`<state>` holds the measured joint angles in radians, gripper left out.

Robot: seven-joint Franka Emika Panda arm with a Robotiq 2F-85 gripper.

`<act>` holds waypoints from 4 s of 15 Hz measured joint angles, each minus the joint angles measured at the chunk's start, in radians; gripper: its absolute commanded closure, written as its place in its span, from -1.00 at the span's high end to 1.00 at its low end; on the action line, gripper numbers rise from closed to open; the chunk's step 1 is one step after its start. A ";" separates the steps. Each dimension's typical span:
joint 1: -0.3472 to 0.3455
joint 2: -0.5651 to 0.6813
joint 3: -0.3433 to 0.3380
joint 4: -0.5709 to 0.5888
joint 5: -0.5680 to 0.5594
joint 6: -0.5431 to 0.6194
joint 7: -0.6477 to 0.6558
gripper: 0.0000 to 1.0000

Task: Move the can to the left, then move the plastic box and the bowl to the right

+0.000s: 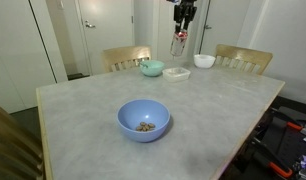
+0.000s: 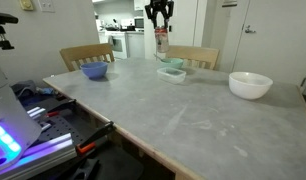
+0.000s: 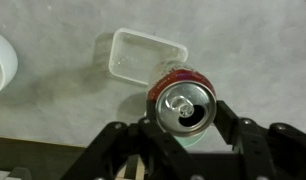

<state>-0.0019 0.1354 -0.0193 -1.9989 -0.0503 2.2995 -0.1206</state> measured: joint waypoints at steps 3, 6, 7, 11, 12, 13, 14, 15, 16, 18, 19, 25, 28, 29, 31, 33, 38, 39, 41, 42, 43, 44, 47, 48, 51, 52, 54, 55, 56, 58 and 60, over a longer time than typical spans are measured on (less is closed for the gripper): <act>0.026 -0.018 0.026 -0.029 0.000 0.001 0.000 -0.32; 0.050 -0.026 0.053 -0.053 0.000 0.001 0.000 -0.32; 0.057 -0.026 0.061 -0.059 0.000 0.001 0.000 -0.32; 0.079 -0.013 0.083 -0.075 0.000 0.005 0.000 -0.32; 0.083 -0.005 0.086 -0.075 0.000 0.010 0.000 -0.32; 0.084 0.005 0.088 -0.075 0.000 0.019 -0.001 -0.32; 0.085 0.018 0.090 -0.075 0.000 0.026 -0.002 -0.32; 0.086 0.031 0.090 -0.072 0.000 0.034 -0.003 -0.32; 0.086 0.044 0.090 -0.071 0.000 0.041 -0.004 -0.32; 0.086 0.072 0.090 -0.064 0.000 0.056 -0.010 -0.32; 0.086 0.085 0.090 -0.058 0.000 0.059 -0.013 -0.32; 0.084 0.155 0.090 -0.017 -0.001 0.061 -0.035 -0.32; 0.084 0.187 0.088 -0.007 -0.013 0.063 -0.044 -0.32; 0.083 0.198 0.088 -0.006 -0.020 0.064 -0.045 -0.32; 0.083 0.220 0.086 0.001 -0.032 0.065 -0.047 -0.32; 0.082 0.240 0.085 0.007 -0.040 0.066 -0.049 -0.32; 0.082 0.267 0.085 0.010 -0.052 0.068 -0.050 0.70; 0.082 0.267 0.085 0.010 -0.052 0.069 -0.050 0.83; 0.083 0.266 0.086 0.011 -0.052 0.072 -0.050 1.00; 0.082 0.264 0.086 0.011 -0.052 0.073 -0.050 1.00; 0.082 0.261 0.086 0.012 -0.052 0.073 -0.048 1.00; 0.082 0.258 0.086 0.013 -0.052 0.073 -0.047 1.00; 0.082 0.235 0.083 0.014 -0.052 0.072 -0.027 1.00; 0.082 0.224 0.080 0.014 -0.052 0.072 -0.014 1.00; 0.076 0.188 0.062 0.014 -0.051 0.071 0.030 1.00; 0.072 0.179 0.053 0.015 -0.051 0.071 0.042 1.00; 0.058 0.162 0.035 0.018 -0.050 0.072 0.060 1.00; 0.048 0.156 0.026 0.020 -0.048 0.072 0.065 1.00; 0.038 0.154 0.017 0.023 -0.047 0.072 0.069 1.00; 0.016 0.154 0.001 0.031 -0.040 0.071 0.070 1.00; -0.006 0.154 -0.011 0.035 -0.035 0.071 0.070 1.00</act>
<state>-0.0081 0.2898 -0.0306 -1.9634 -0.0852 2.3710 -0.0503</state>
